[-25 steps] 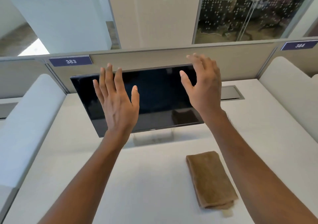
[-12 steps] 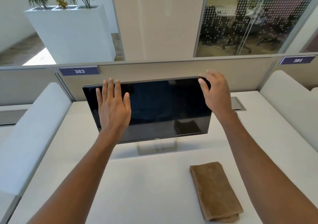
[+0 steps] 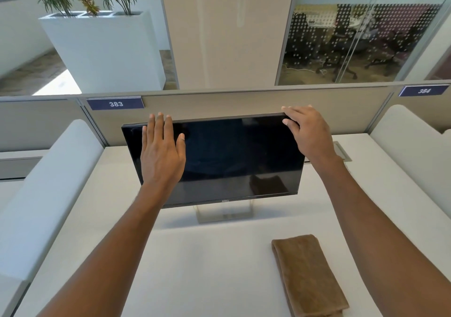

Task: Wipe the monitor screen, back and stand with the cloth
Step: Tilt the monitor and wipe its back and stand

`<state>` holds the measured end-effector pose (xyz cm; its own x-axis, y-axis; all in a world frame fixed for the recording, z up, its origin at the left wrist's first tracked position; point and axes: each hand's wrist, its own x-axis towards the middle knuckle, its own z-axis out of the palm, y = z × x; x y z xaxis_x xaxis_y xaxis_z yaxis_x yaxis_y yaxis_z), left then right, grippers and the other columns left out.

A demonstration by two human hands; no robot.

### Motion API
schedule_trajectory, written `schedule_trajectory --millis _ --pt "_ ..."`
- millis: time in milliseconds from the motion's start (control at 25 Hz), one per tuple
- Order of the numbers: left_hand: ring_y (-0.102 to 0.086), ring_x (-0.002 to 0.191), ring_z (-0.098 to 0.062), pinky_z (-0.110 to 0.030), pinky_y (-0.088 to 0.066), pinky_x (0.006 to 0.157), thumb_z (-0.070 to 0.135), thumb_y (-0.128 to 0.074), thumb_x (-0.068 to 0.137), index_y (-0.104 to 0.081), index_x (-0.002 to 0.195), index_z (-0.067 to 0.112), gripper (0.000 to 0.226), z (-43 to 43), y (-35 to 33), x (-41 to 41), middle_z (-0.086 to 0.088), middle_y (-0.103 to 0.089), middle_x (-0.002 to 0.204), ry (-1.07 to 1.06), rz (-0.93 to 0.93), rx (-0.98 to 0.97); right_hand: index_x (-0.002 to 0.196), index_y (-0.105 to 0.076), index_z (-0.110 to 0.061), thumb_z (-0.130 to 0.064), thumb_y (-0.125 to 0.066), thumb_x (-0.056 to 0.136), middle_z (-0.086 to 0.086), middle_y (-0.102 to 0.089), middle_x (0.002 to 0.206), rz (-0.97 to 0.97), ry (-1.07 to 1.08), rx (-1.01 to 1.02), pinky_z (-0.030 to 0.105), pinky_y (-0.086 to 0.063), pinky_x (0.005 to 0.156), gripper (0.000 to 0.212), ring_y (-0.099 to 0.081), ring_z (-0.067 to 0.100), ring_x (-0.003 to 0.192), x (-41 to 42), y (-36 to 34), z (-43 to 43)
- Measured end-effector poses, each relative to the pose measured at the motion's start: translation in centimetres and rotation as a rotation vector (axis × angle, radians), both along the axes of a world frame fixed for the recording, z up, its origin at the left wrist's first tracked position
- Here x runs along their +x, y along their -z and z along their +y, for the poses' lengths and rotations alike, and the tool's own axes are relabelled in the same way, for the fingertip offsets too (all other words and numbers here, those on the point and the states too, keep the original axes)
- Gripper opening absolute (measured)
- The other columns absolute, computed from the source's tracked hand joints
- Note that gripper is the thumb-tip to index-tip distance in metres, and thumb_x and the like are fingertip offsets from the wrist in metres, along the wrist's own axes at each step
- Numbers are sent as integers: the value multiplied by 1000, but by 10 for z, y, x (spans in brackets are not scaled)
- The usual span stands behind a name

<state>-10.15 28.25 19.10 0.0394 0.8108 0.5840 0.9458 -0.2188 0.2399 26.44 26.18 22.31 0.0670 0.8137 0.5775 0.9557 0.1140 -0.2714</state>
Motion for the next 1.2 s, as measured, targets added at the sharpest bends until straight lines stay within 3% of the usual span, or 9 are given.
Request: schedule_trajectory --millis 360,1200 --pt "-14 161 -29 -45 -10 132 37 -34 113 -31 162 6 58 10 -6 -10 -14 -27 170 89 -51 -45 134 -71 -14 -22 -66 102 7 -75 121 5 46 -7 39 -55 92 34 -65 26 110 -6 -8 -4" --pt "-14 161 -23 -52 -20 129 32 -37 113 -36 159 9 52 38 -6 -32 -10 -32 169 298 -166 -86 133 -71 -10 -23 -64 103 11 -75 122 -24 174 45 41 -55 94 33 -65 31 111 -34 -1 -38"
